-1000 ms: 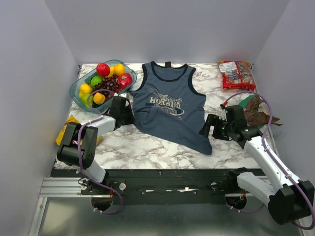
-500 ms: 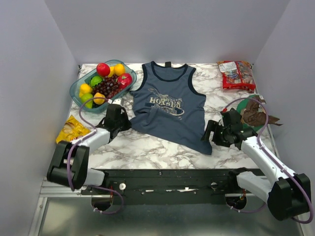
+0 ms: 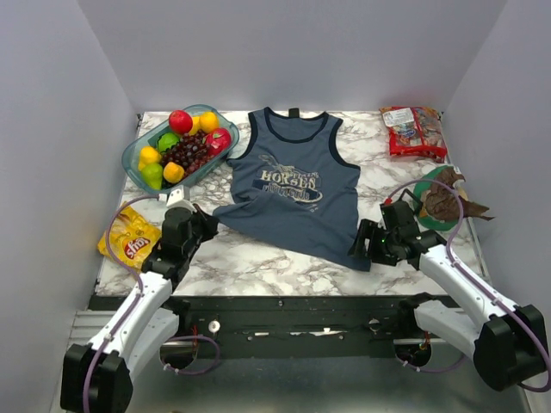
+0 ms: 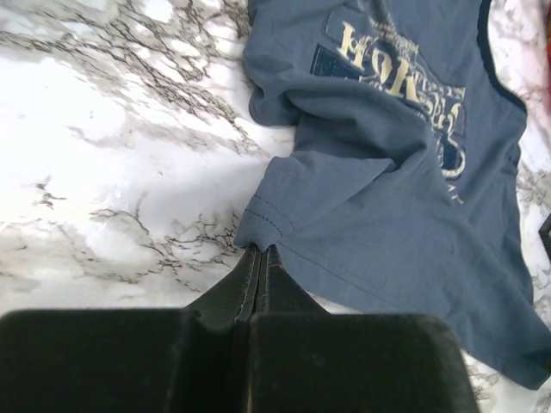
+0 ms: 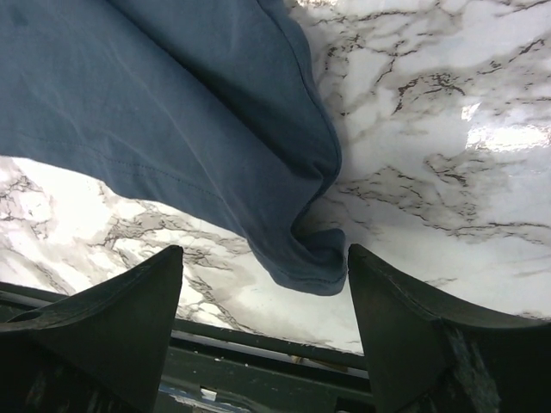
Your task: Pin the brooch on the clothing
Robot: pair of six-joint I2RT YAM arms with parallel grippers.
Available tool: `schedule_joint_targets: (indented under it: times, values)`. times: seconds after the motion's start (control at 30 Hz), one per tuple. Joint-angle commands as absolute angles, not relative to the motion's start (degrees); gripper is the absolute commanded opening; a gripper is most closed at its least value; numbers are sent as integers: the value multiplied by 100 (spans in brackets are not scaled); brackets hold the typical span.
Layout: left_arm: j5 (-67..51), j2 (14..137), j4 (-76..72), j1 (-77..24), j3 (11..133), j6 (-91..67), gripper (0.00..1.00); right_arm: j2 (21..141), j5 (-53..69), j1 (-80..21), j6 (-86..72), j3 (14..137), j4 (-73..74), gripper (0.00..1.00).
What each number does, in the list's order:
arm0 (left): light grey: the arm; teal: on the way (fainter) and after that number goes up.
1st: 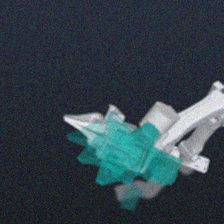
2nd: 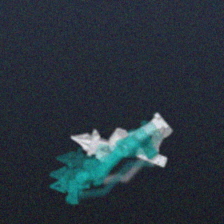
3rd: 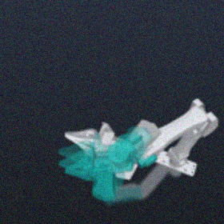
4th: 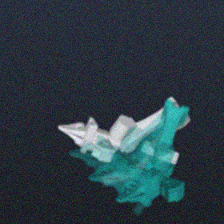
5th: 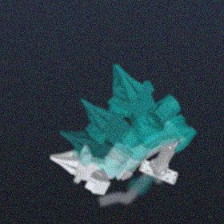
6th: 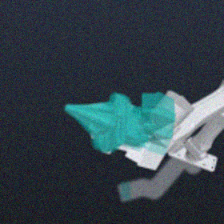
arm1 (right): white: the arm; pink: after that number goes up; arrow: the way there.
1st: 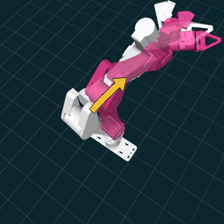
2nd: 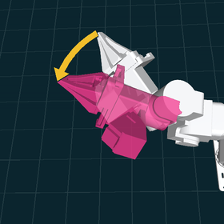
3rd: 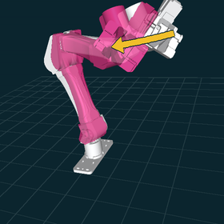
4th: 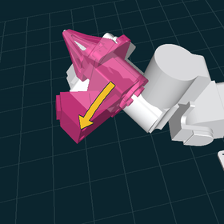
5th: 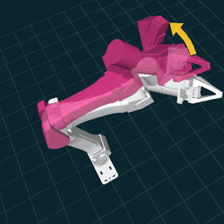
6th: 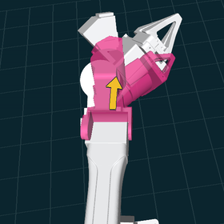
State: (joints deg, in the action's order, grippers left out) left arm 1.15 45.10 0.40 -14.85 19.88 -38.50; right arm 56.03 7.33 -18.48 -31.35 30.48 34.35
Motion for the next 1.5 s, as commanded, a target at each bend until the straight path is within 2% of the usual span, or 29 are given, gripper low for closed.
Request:
schedule_joint_targets:
  times: [0.0,0.03,0.2,0.23,0.27,0.37,0.47,0.57,0.9,1.13,1.47]
  values:
    - [659,3746,719,-1468,1925,-3999,0,5686,826,-1960,-3305,2927,3244,83]
    - [694,3640,790,-1468,1916,-4051,0,5765,861,-1969,-3322,2892,3208,82]
    - [826,2946,1168,-1468,1793,-4280,0,5845,949,-2030,-3340,2778,3067,58]
    - [852,2840,1212,-1468,1767,-4324,0,5801,984,-2039,-3340,2777,3085,53]
    - [887,2734,1256,-1468,1697,-4359,0,5714,1002,-2039,-3340,2786,3146,40]
    - [1054,2330,1476,-1468,1574,-4517,0,5546,1081,-2048,-3331,2804,3286,18]
    - [1203,1970,1739,-1468,1512,-4596,0,5397,1274,-2048,-3340,2769,3401,4]
    - [1274,1653,1977,-1468,1485,-4676,0,5353,1406,-2118,-3401,2707,3454,1]
    - [1450,766,2839,-1503,1468,-5027,0,5573,853,-2654,-3630,3041,4104,1]
    - [1670,1045,3181,-1512,2038,-5045,0,5423,510,-2777,-3744,3269,4640,1]
    - [783,1143,3585,-1529,2495,-5668,0,5405,325,-2953,-3850,3357,4711,1]
